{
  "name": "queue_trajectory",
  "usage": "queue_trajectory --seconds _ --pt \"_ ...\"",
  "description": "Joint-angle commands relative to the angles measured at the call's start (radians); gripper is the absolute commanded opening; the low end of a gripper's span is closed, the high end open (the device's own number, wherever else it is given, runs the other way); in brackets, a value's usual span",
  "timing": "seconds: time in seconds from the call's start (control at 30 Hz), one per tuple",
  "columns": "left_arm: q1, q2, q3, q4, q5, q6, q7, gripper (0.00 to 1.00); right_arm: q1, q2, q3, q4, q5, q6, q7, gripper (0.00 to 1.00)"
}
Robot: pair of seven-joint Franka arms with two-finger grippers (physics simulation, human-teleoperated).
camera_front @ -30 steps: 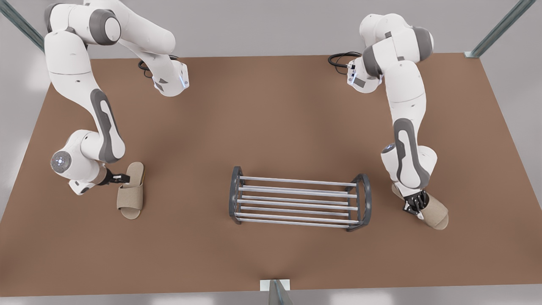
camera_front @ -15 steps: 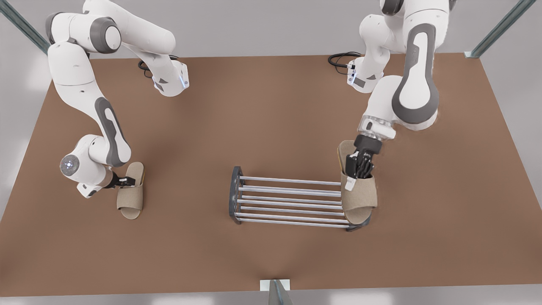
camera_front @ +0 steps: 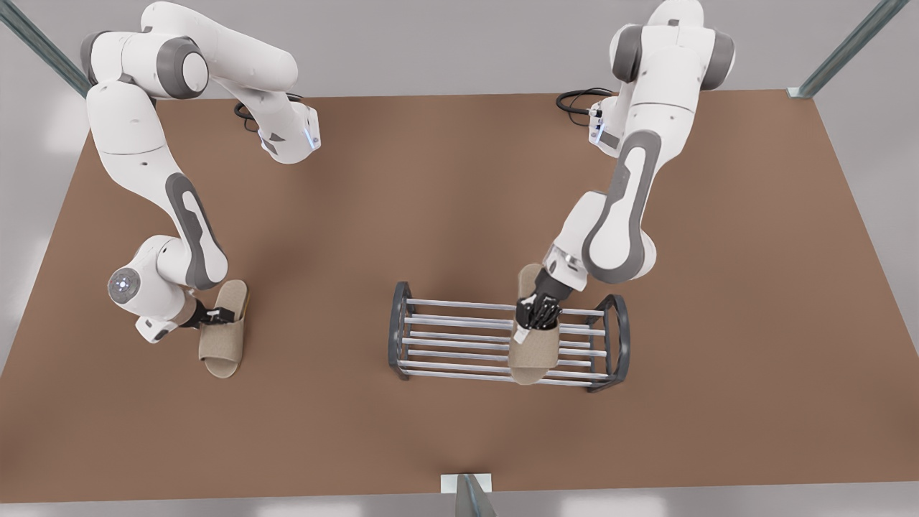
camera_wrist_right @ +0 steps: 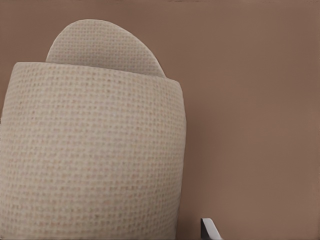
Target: Place the right shoe on the shoe rack with the right arm, and place the left shoe on the shoe rack with the left arm
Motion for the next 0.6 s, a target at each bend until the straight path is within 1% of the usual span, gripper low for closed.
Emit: queue_trajectory --seconds 0.0,0.17,0.3,0.33,0.37,0.5,0.57 --pt "0.022 0.009 0.001 0.002 -0.004 -0.012 -0.003 0.21 0.001 -0.001 0.000 0.004 0.003 0.006 -0.021 1.00" --pt "0.038 0.039 0.001 0.002 -0.005 -0.011 0.026 0.21 -0.002 -0.001 0.015 0.024 0.003 0.006 -0.021 1.00" --pt "0.038 0.036 0.001 0.000 -0.002 -0.009 0.029 0.21 -0.001 -0.001 0.023 0.035 0.003 0.006 -0.016 1.00" --pt "0.038 0.036 0.001 0.000 -0.002 -0.009 0.029 0.40 -0.001 -0.001 0.023 0.041 0.003 0.006 -0.017 1.00" --pt "0.038 0.036 0.001 -0.003 0.002 -0.009 0.044 1.00 -0.001 -0.001 0.023 0.042 0.003 0.006 -0.018 1.00" --pt "0.037 0.006 0.002 -0.038 0.002 -0.009 0.044 1.00 -0.004 0.053 0.023 0.088 0.003 0.008 -0.018 1.00" --pt "0.037 -0.006 0.002 -0.055 0.002 -0.009 0.044 1.00 -0.002 0.056 0.023 0.094 0.004 0.008 -0.013 1.00"
